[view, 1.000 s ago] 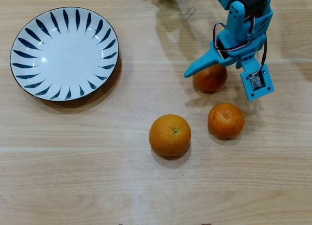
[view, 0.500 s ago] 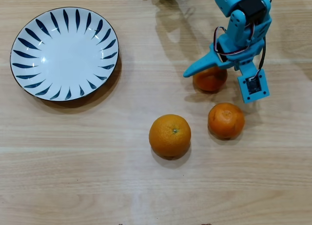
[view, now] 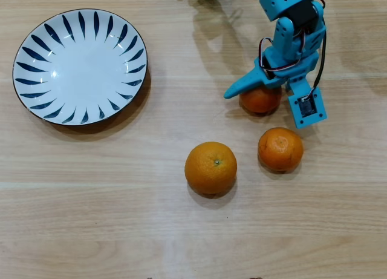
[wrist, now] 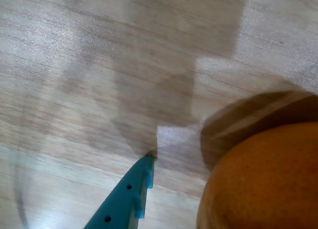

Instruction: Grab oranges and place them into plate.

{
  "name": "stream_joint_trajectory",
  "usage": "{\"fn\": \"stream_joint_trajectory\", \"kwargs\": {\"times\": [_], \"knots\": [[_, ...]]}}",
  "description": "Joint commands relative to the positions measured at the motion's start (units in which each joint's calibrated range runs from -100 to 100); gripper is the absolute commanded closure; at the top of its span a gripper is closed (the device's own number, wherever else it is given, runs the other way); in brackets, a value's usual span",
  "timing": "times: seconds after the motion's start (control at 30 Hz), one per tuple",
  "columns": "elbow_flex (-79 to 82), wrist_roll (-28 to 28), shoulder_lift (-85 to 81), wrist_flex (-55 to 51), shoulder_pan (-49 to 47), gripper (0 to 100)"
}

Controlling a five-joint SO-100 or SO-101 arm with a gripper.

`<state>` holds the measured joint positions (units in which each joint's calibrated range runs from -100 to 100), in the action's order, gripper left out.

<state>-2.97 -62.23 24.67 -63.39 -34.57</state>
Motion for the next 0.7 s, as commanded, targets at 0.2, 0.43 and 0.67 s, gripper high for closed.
{"fn": "stream_joint_trajectory", "kwargs": {"times": [0.2, 0.43, 0.67], "knots": [[-0.8, -0.3, -4.0, 0.7, 0.1, 55], [-0.8, -0.1, -4.0, 0.7, 0.1, 70], [-0.9, 0.2, -5.0, 0.5, 0.6, 70]]}}
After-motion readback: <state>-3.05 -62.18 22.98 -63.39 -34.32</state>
